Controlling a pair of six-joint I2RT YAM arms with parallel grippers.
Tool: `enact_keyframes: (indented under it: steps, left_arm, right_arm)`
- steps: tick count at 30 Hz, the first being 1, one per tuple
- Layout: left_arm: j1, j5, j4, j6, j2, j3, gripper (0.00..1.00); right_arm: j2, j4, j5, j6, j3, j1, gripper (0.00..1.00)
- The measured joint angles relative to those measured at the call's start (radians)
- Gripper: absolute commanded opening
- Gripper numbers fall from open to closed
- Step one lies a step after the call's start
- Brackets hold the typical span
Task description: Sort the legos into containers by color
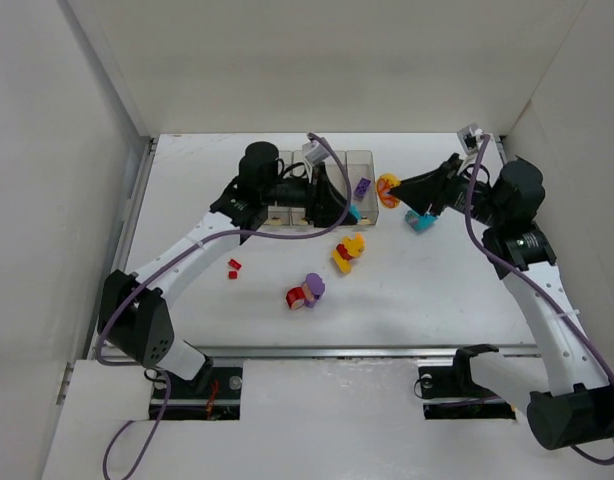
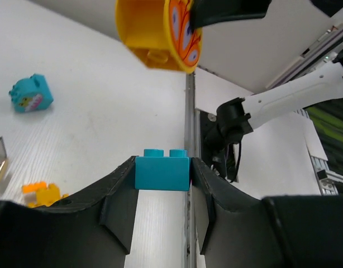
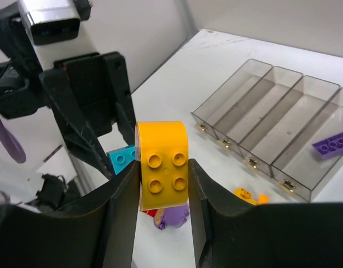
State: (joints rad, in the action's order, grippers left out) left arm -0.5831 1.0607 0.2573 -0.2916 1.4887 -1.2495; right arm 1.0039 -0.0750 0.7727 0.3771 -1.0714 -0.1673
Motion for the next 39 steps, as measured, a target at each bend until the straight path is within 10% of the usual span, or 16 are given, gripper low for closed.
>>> enact_keyframes:
  steps: [13,22,32,39]
  left_arm:
    - [0.115,-0.229,-0.208,0.158,-0.012,0.042,0.0]
    - [0.13,-0.757,-0.314,0.31,-0.003,0.005,0.0]
    - [0.188,-0.858,-0.315,0.373,0.032,-0.003,0.0]
    - [0.217,-0.834,-0.346,0.397,0.159,-0.055,0.0]
  right_arm:
    - [0.11,-0.001,-0.233,0.04,-0.012,-0.029,0.0]
    - [0.624,-0.056,-0.612,0.032,-0.385,-0.25,0.0]
    - [1.115,-0.187,-0.743,0.031,-0.715,-0.267,0.01]
    - [1.237,-0.23,-0.735,0.03,-0.777,-0.266,0.46]
